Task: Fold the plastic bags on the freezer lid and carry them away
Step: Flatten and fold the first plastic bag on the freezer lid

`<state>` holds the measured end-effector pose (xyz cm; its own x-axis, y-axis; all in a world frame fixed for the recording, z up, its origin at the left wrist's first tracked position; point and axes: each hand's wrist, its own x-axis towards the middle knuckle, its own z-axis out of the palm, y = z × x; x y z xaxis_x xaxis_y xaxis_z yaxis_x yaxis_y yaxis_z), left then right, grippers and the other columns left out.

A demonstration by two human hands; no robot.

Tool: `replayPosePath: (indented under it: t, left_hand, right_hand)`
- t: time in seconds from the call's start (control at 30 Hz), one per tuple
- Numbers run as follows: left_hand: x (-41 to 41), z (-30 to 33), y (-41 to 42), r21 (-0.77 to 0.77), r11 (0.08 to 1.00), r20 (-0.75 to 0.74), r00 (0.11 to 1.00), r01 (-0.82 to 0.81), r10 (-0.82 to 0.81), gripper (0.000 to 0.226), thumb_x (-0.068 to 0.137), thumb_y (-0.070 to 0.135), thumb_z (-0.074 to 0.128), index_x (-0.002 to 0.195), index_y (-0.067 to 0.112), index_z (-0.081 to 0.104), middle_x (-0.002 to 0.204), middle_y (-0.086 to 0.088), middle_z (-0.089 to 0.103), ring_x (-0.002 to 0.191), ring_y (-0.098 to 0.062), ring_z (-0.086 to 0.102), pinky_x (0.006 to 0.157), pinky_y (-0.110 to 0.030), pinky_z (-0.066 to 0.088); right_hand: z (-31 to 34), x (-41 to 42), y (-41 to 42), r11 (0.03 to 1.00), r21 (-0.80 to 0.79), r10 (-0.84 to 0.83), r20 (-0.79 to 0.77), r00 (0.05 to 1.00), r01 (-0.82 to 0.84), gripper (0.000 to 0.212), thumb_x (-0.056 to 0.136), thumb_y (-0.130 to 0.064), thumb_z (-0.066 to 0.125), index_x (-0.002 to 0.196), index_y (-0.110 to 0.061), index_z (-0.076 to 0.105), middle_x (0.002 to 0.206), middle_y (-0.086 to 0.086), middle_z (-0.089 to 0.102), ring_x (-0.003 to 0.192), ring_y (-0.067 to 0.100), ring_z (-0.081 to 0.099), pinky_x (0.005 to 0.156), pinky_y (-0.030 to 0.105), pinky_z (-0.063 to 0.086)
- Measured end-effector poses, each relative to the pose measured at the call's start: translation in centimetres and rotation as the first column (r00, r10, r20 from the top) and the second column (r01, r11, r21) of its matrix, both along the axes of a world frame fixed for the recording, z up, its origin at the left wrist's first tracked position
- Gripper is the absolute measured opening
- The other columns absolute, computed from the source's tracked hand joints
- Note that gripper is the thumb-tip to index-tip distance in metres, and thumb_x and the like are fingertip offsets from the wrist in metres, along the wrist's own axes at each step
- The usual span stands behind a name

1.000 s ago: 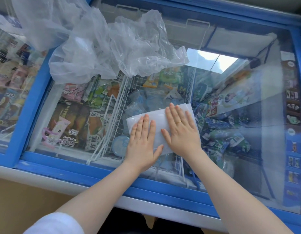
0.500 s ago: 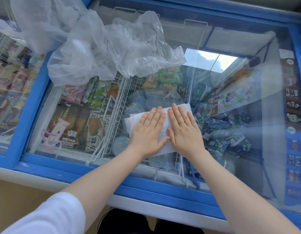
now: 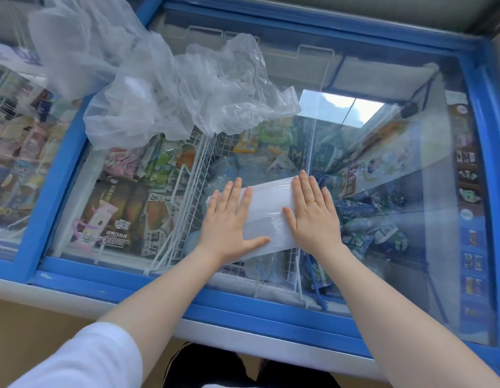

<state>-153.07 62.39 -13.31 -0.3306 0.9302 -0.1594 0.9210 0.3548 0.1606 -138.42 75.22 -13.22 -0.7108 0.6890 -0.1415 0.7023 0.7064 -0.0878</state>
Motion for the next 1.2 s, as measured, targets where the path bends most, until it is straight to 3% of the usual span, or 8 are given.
replayPosePath:
  t: [0.1, 0.27, 0.4, 0.67, 0.8, 0.93, 1.07, 1.2]
  left_hand:
    - [-0.7, 0.8, -1.1, -0.104, 0.995, -0.061, 0.998, 0.006, -0.012, 0.115, 0.059, 0.085, 0.01, 0.141, 0.012, -0.021, 0.147, -0.006, -0.03, 0.137, -0.017, -0.025, 0.112, -0.039, -0.016]
    - [-0.6, 1.4, -1.9, -0.129, 0.987, 0.022, 0.995, 0.101, -0.099, 0.11, 0.066, 0.079, 0.031, 0.142, 0.0, 0.028, 0.15, -0.014, 0.023, 0.139, -0.028, 0.026, 0.112, -0.038, 0.005]
    - [-0.8, 1.0, -2.0, -0.142, 0.984, 0.051, 0.993, 0.11, -0.104, 0.111, 0.066, 0.079, 0.033, 0.141, -0.002, 0.029, 0.149, -0.018, 0.027, 0.137, -0.029, 0.028, 0.112, -0.036, 0.007]
    - [-0.9, 1.4, -2.3, -0.115, 0.984, -0.012, 0.99, 0.135, -0.138, 0.115, 0.067, 0.083, 0.028, 0.144, 0.009, -0.016, 0.148, -0.006, -0.026, 0.142, -0.022, -0.015, 0.111, -0.029, -0.02]
    - [-0.9, 2.8, -1.8, -0.07, 0.95, 0.023, 0.952, 0.305, -0.305, 0.097, 0.081, 0.063, 0.047, 0.145, 0.026, -0.015, 0.145, -0.001, -0.031, 0.14, -0.022, -0.022, 0.11, -0.034, -0.017]
    - [-0.3, 4.2, -0.6, -0.185, 0.802, 0.018, 0.818, 0.567, -0.575, 0.07, 0.089, 0.028, 0.045, 0.149, 0.024, 0.009, 0.153, -0.008, -0.02, 0.142, -0.023, -0.016, 0.111, -0.034, -0.015]
    - [0.7, 4.3, 0.1, -0.012, 0.912, 0.108, 0.907, 0.41, -0.407, 0.04, 0.096, 0.023, 0.038, 0.13, 0.002, 0.041, 0.154, -0.02, 0.009, 0.142, -0.032, 0.014, 0.115, -0.035, 0.004]
    - [3.3, 2.6, 0.1, -0.076, 0.994, 0.214, 0.975, 0.084, -0.066, 0.067, 0.097, 0.046, 0.029, 0.149, 0.016, -0.001, 0.156, -0.008, -0.011, 0.144, -0.021, -0.01, 0.115, -0.034, -0.006]
  right_hand:
    - [0.9, 0.4, 0.2, 0.995, 0.02, -0.103, 0.086, 0.991, 0.102, 0.067, 0.093, -0.047, 0.003, 0.149, -0.011, -0.003, 0.158, 0.004, -0.008, 0.145, 0.017, -0.007, 0.114, 0.034, -0.013]
    - [2.1, -1.0, -2.3, 0.957, 0.071, 0.287, -0.08, 0.955, -0.282, 0.058, 0.091, -0.037, 0.032, 0.143, -0.01, 0.033, 0.15, 0.011, 0.032, 0.137, 0.027, 0.033, 0.111, 0.039, 0.014]
    - [0.7, -1.8, -2.7, 0.899, -0.035, 0.438, 0.022, 0.899, -0.438, 0.061, 0.089, -0.045, 0.031, 0.14, -0.013, 0.04, 0.145, 0.008, 0.042, 0.131, 0.027, 0.043, 0.108, 0.038, 0.019]
    - [1.7, 0.0, 2.6, 0.991, -0.047, 0.128, 0.079, 0.989, -0.124, 0.061, 0.098, -0.046, 0.013, 0.15, -0.016, 0.003, 0.157, -0.004, -0.003, 0.145, 0.014, -0.001, 0.115, 0.034, -0.008]
    - [3.8, -1.0, 3.6, 0.986, -0.051, 0.163, 0.061, 0.985, -0.16, 0.058, 0.096, -0.038, 0.042, 0.144, -0.009, 0.027, 0.15, 0.009, 0.03, 0.138, 0.026, 0.024, 0.11, 0.036, 0.018]
    - [5.9, -1.7, 4.1, 0.968, -0.248, 0.016, 0.186, 0.983, 0.031, 0.035, 0.085, -0.039, 0.059, 0.103, -0.011, 0.05, 0.105, 0.01, 0.057, 0.105, 0.031, 0.05, 0.075, 0.037, 0.04]
    - [6.3, 0.5, 1.8, 0.828, -0.517, -0.185, 0.114, 0.976, 0.217, 0.021, 0.081, -0.02, 0.058, 0.07, -0.009, 0.044, 0.07, 0.005, 0.046, 0.066, 0.019, 0.045, 0.051, 0.028, 0.032]
    - [6.2, 3.8, -2.6, 0.393, -0.871, -0.63, -0.02, 0.777, 0.296, 0.039, 0.079, -0.007, 0.063, 0.114, -0.009, 0.047, 0.1, 0.01, 0.058, 0.073, 0.021, 0.059, 0.05, 0.029, 0.053]
